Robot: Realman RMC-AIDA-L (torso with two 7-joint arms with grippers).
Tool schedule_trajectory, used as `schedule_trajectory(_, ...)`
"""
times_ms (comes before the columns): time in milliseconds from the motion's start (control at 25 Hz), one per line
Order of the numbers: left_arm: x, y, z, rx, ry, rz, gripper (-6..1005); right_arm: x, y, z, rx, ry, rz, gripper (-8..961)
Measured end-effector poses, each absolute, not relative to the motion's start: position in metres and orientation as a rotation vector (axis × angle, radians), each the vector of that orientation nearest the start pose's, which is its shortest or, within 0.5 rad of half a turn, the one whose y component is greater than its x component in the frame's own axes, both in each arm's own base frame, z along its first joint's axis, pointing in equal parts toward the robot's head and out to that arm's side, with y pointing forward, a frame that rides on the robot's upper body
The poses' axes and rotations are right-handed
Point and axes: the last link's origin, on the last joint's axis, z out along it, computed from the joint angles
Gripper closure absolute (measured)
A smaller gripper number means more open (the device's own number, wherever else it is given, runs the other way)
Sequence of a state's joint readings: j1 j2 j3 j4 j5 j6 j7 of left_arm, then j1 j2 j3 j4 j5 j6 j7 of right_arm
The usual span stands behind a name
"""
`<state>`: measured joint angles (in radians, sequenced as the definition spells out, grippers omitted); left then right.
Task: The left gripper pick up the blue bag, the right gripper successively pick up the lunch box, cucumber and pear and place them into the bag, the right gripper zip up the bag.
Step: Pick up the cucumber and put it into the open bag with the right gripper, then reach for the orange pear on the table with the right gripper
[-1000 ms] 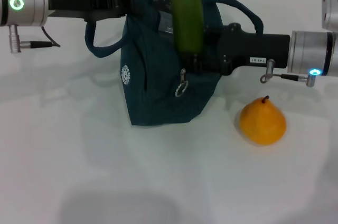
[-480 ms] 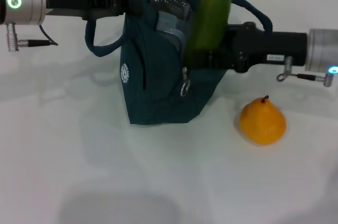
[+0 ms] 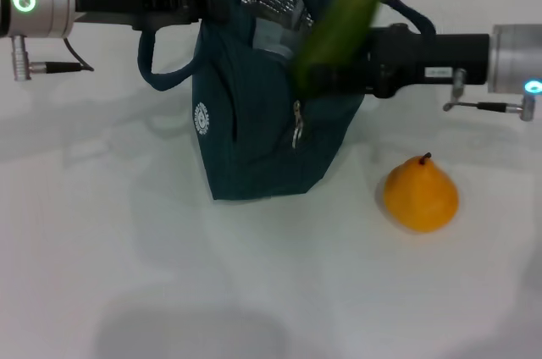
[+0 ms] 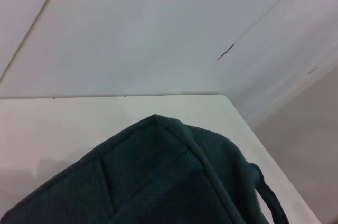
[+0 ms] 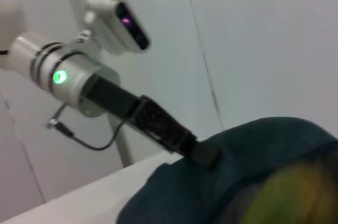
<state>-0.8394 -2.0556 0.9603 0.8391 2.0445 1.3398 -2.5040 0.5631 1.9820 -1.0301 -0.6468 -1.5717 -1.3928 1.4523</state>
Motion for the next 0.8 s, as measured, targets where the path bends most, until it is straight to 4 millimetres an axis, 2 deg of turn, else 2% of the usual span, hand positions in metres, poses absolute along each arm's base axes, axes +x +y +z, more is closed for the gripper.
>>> schedule_trajectory(160, -0.132, 0.421, 0.003, -2.555, -1.454, -0.567, 954, 0.215, 0.377, 0.018, -2.640, 0.578, 0.840, 286)
schedule_trajectory(320, -0.133, 0.421, 0.002, -2.555, -1.456, -0.566, 954, 0.198, 0.376, 0.027, -2.702, 0.539, 0.882, 224)
schedule_trajectory(520, -0.134, 0.421, 0.003, -2.553, -1.457, -0.565, 955, 0.198, 0.374, 0.036, -2.700, 0.527, 0.867, 92)
schedule_trajectory(640, -0.136, 0.420, 0.003, -2.549, -1.460, -0.564, 954, 0.202, 0.368, 0.061, -2.645, 0.488, 0.910, 94)
schedule_trajectory(800, -0.136, 0.421, 0.004, -2.548, -1.457, -0.564, 955, 0.203, 0.344, 0.108, -2.621, 0.364, 1.043, 95)
